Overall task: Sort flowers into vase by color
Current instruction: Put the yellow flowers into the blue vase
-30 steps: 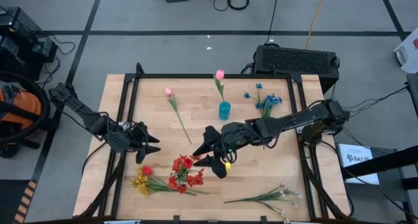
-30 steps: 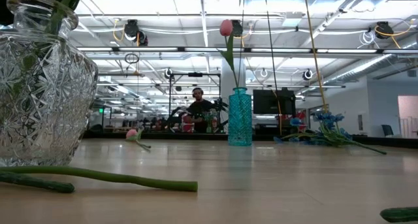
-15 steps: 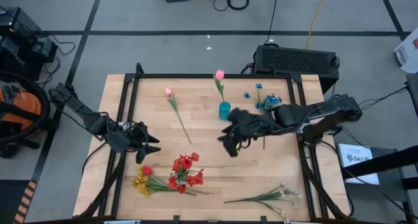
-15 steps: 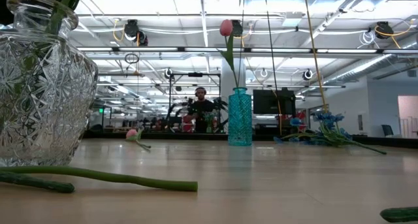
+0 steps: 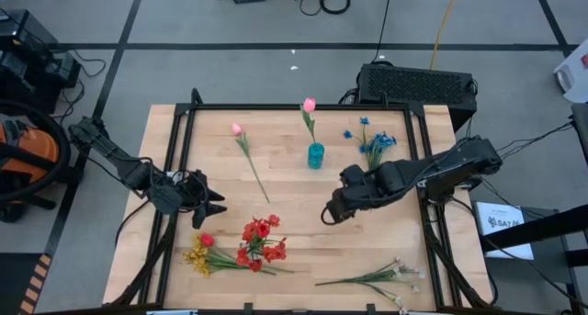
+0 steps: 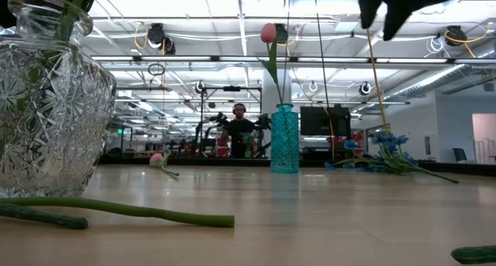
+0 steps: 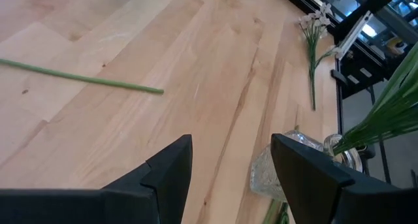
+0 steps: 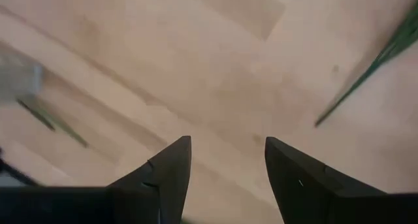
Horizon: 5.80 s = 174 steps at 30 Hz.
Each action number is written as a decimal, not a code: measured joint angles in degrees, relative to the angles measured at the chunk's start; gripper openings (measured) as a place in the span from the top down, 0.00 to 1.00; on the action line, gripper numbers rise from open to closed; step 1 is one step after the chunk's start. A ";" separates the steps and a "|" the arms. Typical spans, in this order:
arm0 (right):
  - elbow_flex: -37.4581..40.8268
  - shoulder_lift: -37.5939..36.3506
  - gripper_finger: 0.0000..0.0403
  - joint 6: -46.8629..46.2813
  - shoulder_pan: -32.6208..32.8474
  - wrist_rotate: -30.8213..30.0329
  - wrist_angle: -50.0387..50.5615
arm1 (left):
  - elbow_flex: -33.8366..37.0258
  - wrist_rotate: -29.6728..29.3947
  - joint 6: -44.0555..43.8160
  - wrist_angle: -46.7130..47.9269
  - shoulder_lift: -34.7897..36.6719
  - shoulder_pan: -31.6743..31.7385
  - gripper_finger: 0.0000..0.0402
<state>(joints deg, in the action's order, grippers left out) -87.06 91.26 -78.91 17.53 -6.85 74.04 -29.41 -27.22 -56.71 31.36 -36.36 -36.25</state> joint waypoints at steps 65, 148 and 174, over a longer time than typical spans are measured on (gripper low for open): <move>50.25 -32.65 0.65 -3.03 -7.42 1.12 -30.48 | -16.43 8.44 -43.29 16.67 -24.79 4.43 0.47; 50.33 -41.30 0.65 15.40 -24.29 3.74 -31.34 | -27.06 29.82 74.77 42.49 -47.56 -1.41 0.98; 50.31 -41.33 0.65 5.72 -23.75 -0.84 -36.17 | -23.17 16.79 113.50 44.83 -47.49 18.62 0.81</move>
<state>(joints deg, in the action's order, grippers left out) -36.75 49.93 -73.19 -6.22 -7.69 37.86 -52.58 -10.44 56.80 76.20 -83.85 -17.63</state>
